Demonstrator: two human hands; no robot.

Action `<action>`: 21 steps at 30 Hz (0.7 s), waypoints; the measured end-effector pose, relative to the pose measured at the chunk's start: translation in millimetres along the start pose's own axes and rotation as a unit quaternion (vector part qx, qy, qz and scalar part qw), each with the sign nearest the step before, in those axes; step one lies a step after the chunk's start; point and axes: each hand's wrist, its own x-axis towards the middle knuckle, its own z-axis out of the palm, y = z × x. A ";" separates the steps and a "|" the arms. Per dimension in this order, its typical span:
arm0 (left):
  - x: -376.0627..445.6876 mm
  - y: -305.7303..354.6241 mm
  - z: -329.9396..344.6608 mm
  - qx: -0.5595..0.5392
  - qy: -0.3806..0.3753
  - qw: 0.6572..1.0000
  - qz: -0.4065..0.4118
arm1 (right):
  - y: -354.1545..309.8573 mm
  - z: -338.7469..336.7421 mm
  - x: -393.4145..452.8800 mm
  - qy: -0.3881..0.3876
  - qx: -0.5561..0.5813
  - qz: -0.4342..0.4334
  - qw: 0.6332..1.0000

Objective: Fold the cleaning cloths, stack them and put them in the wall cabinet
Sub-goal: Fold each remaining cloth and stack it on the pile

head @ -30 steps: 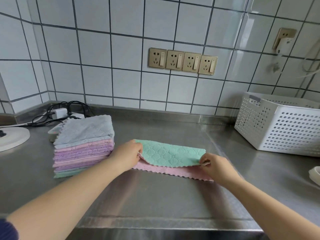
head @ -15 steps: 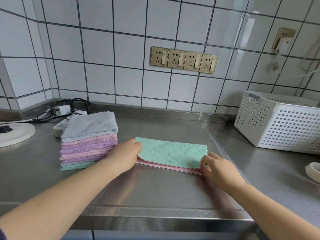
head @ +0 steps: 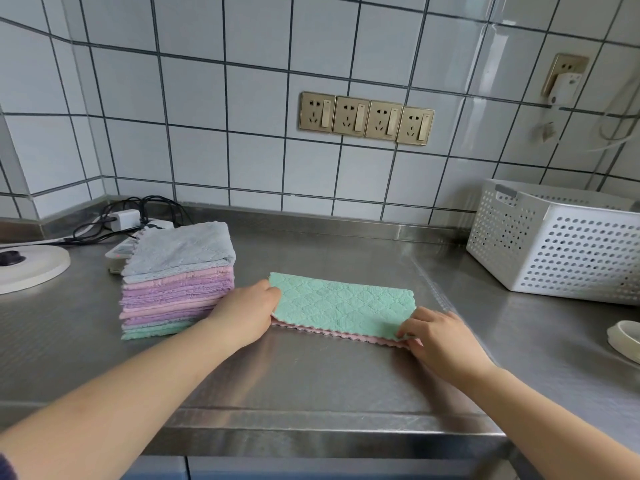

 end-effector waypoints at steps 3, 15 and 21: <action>-0.9 0.6 1.8 0.019 -0.006 1.000 0.003 | 5.5 0.7 -1.6 -0.005 0.030 -0.020 0.999; 3.9 10.9 -14.1 0.110 0.005 0.993 0.039 | 0.7 -13.2 -3.6 -0.010 0.132 0.032 0.991; 48.9 64.8 -9.9 -0.069 0.033 0.993 0.090 | -37.1 9.9 60.9 -0.095 0.106 0.108 0.984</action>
